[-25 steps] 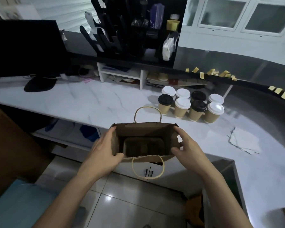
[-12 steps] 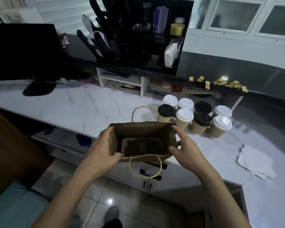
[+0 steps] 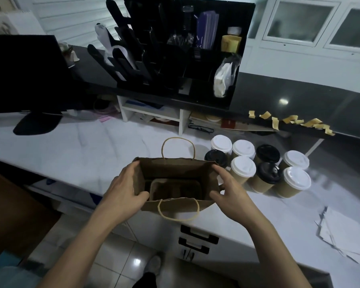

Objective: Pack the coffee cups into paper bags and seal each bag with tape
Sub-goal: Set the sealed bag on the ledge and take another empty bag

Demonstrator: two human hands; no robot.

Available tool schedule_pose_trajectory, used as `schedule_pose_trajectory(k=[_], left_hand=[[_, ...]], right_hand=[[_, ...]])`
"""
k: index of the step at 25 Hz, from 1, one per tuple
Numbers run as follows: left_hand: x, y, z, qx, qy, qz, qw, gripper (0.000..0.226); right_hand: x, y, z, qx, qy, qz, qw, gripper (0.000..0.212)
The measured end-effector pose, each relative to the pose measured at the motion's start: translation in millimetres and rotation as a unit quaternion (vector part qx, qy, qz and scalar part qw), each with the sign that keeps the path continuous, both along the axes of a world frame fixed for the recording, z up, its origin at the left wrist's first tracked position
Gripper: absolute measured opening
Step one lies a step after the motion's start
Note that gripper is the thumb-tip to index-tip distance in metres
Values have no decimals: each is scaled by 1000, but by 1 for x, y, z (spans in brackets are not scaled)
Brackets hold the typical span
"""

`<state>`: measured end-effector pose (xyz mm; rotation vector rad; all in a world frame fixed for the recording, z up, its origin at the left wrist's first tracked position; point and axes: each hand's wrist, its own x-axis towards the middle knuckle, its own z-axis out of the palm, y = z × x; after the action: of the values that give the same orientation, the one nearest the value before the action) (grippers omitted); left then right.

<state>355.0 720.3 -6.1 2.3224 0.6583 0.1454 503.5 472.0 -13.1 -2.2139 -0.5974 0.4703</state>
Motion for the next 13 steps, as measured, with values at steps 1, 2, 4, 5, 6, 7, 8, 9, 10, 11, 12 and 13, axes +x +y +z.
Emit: schedule_pose_trajectory(k=[1, 2, 4, 5, 6, 7, 8, 9, 10, 11, 12, 13], left_hand=[[10, 10, -1, 2, 3, 2, 1000, 84], [19, 20, -2, 1, 6, 4, 1000, 83], [37, 38, -4, -5, 13, 5, 1000, 81], [47, 47, -4, -6, 16, 4, 1000, 81], [57, 57, -3, -9, 18, -1, 1000, 80], [67, 66, -3, -12, 18, -7, 1000, 80], [75, 75, -3, -13, 17, -13, 1000, 80], [83, 82, -3, -12, 17, -19, 1000, 80], [92, 92, -3, -12, 20, -26, 999, 80], [101, 102, -4, -11, 26, -34, 999, 80], [111, 112, -5, -11, 33, -47, 998, 81], [119, 120, -6, -12, 41, -61, 997, 81]], right_hand=[[9, 9, -1, -1, 0, -1, 1000, 76], [18, 19, -3, -3, 1, -2, 1000, 76], [34, 37, -3, -5, 2, -5, 1000, 76], [41, 47, -2, -8, 4, -9, 1000, 76], [48, 56, 0, -12, 7, -15, 1000, 76], [55, 65, 2, -17, 11, -23, 1000, 76], [61, 73, 4, -23, 14, -30, 999, 75], [67, 79, 6, -31, 15, -34, 999, 75], [73, 86, 7, -38, 17, -38, 998, 74], [80, 93, 7, -41, 21, -42, 998, 74], [86, 100, 7, -42, 22, -50, 998, 73], [90, 105, 7, -45, 21, -57, 997, 73]])
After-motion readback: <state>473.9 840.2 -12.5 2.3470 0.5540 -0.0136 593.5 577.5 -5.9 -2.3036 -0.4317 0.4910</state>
